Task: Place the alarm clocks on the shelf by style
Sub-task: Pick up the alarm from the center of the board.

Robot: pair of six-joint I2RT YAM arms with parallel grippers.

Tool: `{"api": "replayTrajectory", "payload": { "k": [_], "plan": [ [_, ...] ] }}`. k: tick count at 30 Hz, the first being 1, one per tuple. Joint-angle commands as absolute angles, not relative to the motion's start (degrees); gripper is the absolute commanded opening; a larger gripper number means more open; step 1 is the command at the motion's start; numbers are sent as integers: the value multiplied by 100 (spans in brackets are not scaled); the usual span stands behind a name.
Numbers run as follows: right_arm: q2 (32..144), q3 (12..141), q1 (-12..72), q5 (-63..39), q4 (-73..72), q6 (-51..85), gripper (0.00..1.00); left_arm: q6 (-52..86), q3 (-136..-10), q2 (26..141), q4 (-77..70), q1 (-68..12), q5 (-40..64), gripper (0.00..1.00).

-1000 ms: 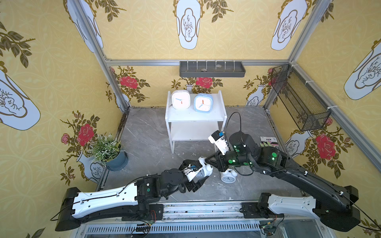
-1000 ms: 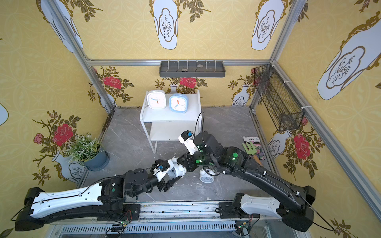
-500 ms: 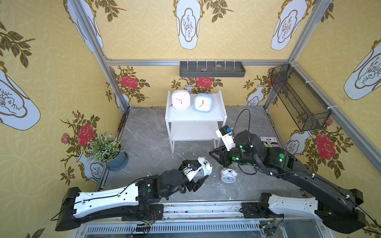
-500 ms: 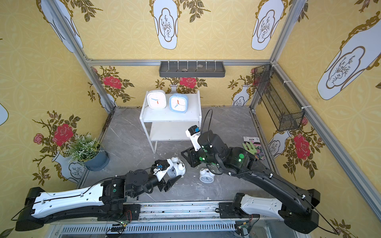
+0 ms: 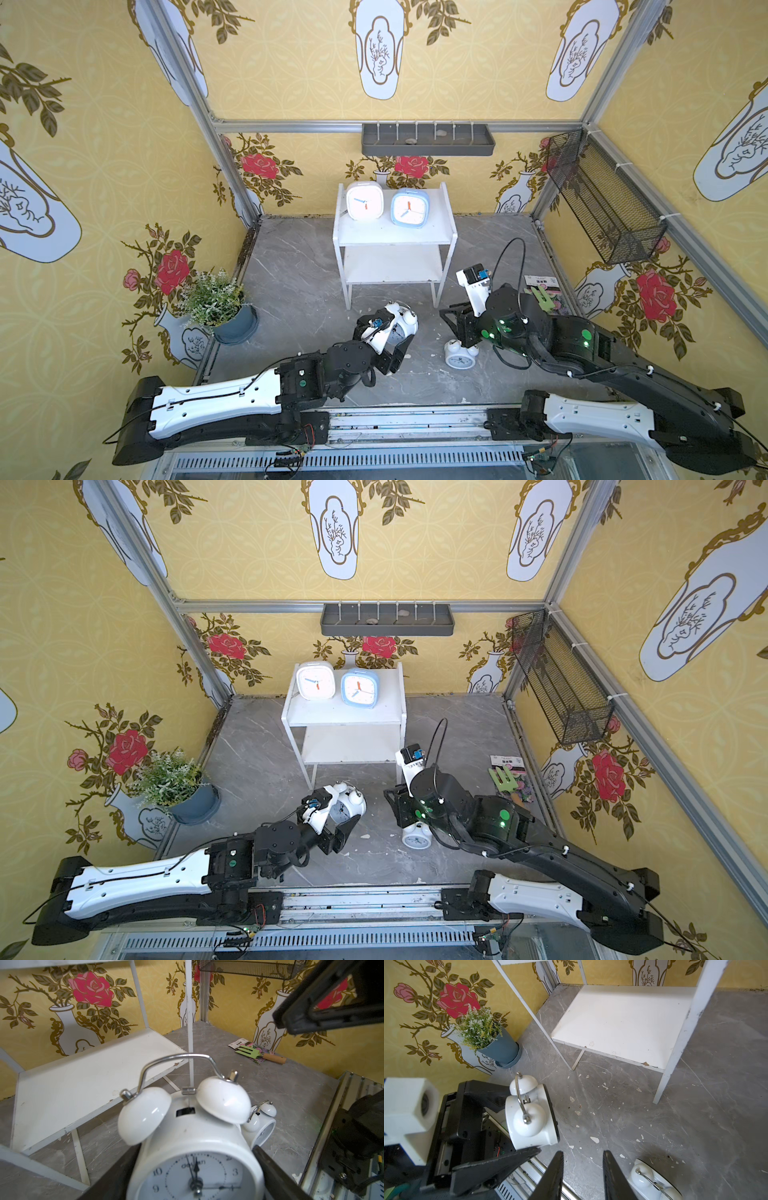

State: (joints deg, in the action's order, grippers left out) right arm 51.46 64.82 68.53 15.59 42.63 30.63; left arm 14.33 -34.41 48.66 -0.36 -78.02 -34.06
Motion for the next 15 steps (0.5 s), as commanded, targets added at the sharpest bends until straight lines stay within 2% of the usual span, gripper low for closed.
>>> {"api": "replayTrajectory", "payload": {
  "k": [1,9,15],
  "plan": [
    [5029,6320,6869,1949,3965,3346,34,1711,-3345,4780,-294,-7796,-3832,54],
    [5080,5940,6891,1925,3577,3399,34,2128,-3196,4502,-212,-7796,-4322,55],
    [4977,5671,6899,2021,3346,3427,33,2269,-3314,4736,-262,-7775,-4880,57]
  ]
}}
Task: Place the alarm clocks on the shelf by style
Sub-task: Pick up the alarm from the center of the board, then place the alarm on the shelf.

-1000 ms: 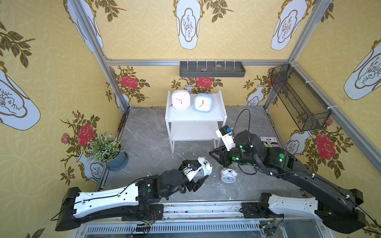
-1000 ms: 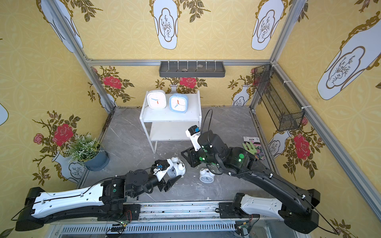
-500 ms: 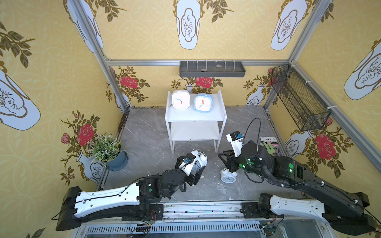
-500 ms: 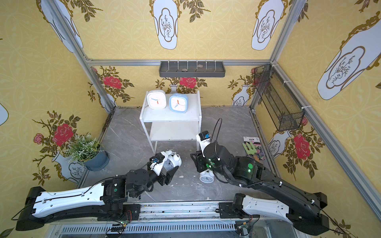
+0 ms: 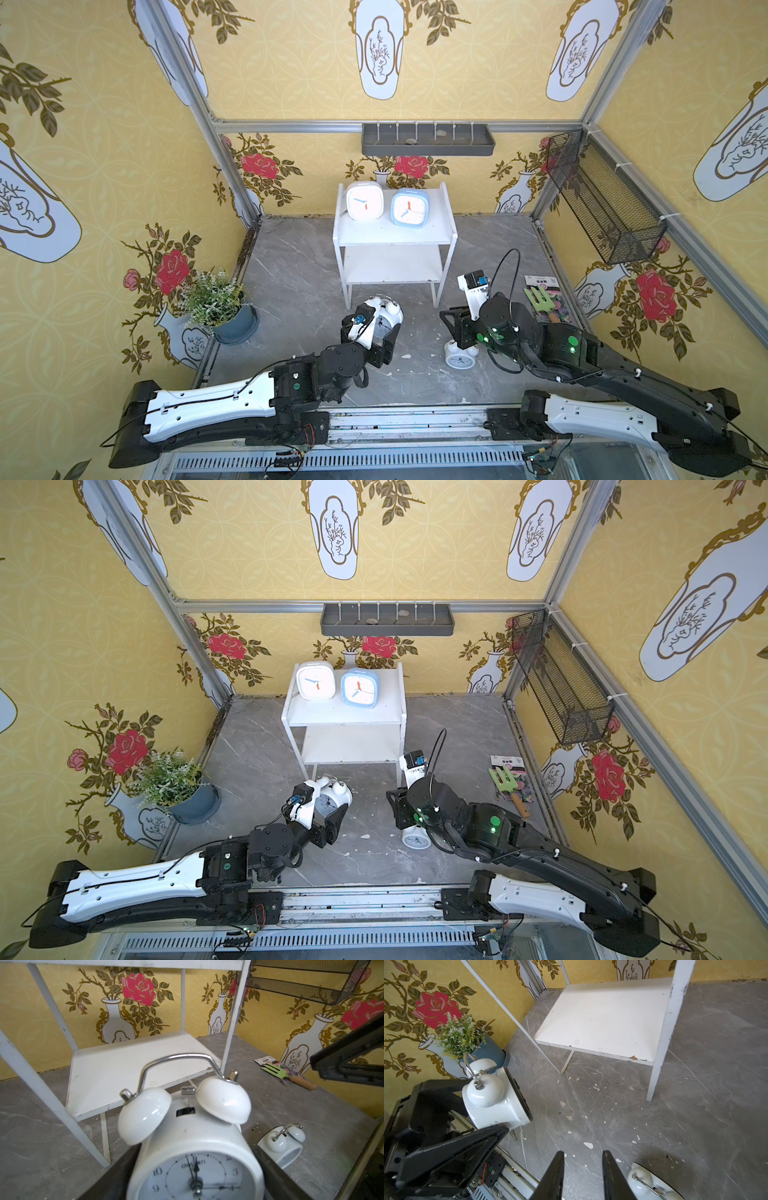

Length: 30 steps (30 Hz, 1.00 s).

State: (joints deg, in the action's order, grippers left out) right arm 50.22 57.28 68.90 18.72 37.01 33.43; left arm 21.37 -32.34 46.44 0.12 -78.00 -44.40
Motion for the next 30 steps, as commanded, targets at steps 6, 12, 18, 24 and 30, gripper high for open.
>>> {"api": "replayTrajectory", "payload": {
  "k": [6,12,18,24,30],
  "plan": [
    [4743,5436,6906,2073,3184,3519,32,2345,-3751,5299,-225,-7477,-4806,57],
    [4480,5096,6908,2047,3033,3698,31,2358,-3746,5519,-624,-7017,-4503,57],
    [4271,4979,6908,2104,3044,3737,31,2228,-3795,5570,-766,-6644,-4163,57],
    [4271,5026,6910,2142,3041,3739,30,2107,-3866,5529,-756,-6380,-3787,58],
    [4224,4824,6935,2139,2885,3825,28,1596,-3689,5643,-1325,-6206,-3771,58]
  ]
}}
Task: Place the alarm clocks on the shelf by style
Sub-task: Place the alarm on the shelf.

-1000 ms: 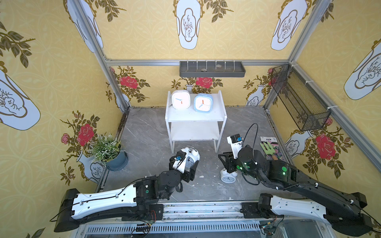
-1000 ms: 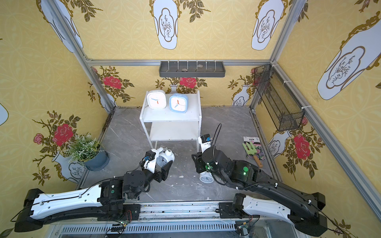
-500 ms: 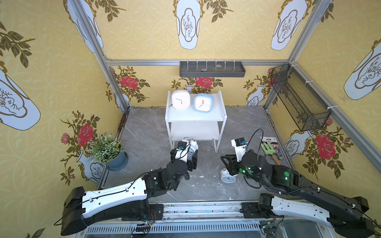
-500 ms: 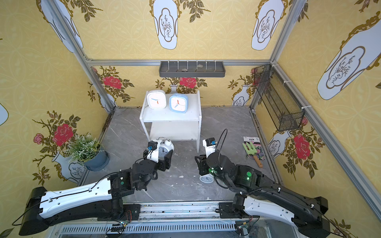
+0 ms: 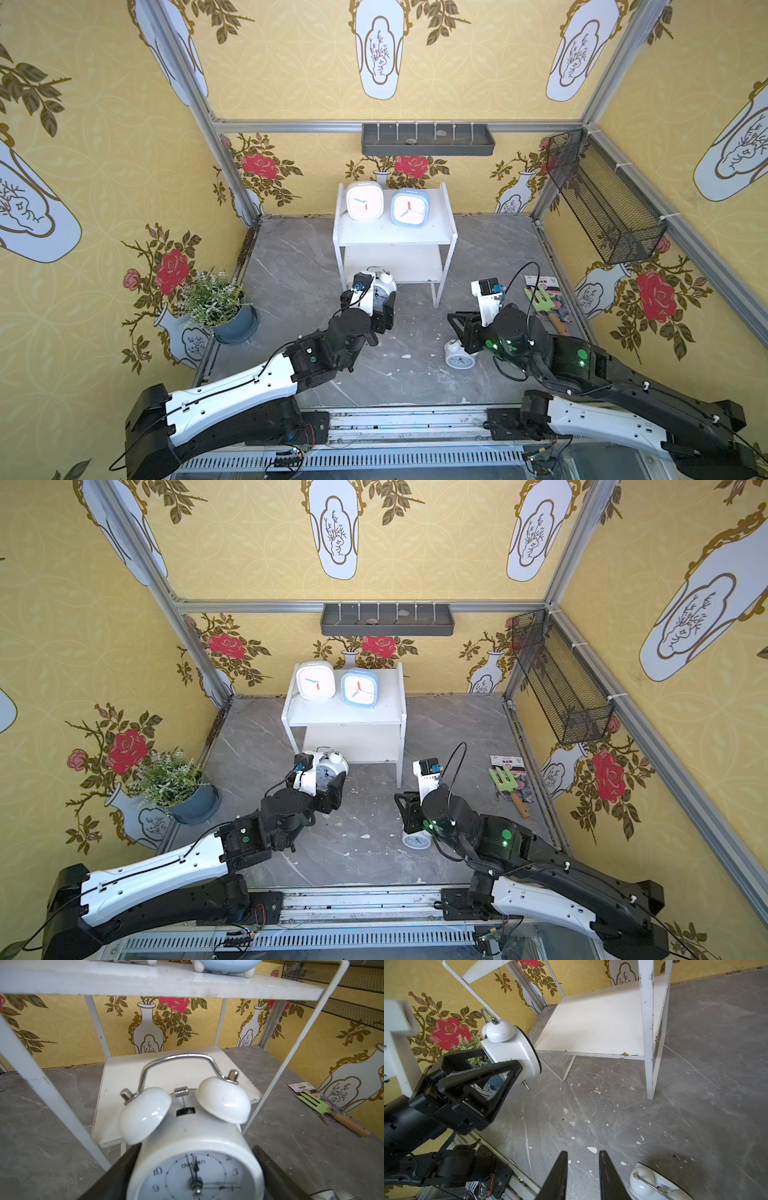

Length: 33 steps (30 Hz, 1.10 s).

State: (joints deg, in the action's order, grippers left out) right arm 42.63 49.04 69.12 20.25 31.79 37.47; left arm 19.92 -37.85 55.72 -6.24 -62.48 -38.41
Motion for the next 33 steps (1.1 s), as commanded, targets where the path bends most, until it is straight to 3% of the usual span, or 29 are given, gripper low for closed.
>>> {"api": "replayTrajectory", "payload": {
  "k": [1,33],
  "plan": [
    [4202,4781,6935,2160,2868,3853,28,1478,-3658,5708,-1478,-6197,-3770,59],
    [3681,4505,6935,2207,2891,3815,27,1014,-3697,6974,-2953,-5169,-3396,58]
  ]
}}
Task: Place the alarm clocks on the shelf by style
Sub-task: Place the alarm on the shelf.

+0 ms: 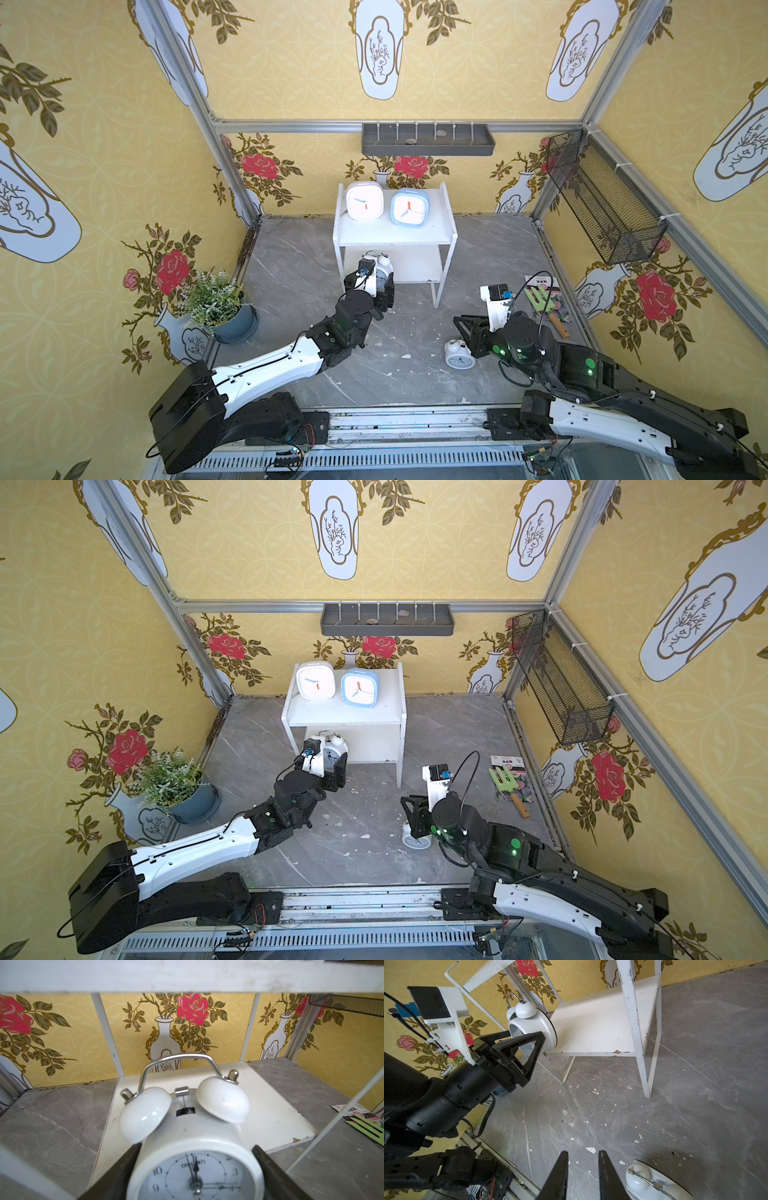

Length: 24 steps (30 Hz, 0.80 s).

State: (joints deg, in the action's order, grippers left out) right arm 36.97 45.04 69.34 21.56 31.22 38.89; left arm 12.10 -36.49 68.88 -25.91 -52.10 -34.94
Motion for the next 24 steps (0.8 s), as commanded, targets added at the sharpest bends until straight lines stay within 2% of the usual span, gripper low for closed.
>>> {"api": "replayTrajectory", "payload": {
  "k": [1,17,24],
  "plan": [
    [3676,4516,6935,2191,2894,3818,27,963,-3721,7004,-2961,-5168,-3417,58],
    [3585,4590,6935,2123,2937,3697,27,748,-3769,7406,-3511,-4958,-3362,58],
    [3589,4692,6935,2092,2980,3668,27,669,-3788,7548,-3724,-4942,-3642,58]
  ]
}}
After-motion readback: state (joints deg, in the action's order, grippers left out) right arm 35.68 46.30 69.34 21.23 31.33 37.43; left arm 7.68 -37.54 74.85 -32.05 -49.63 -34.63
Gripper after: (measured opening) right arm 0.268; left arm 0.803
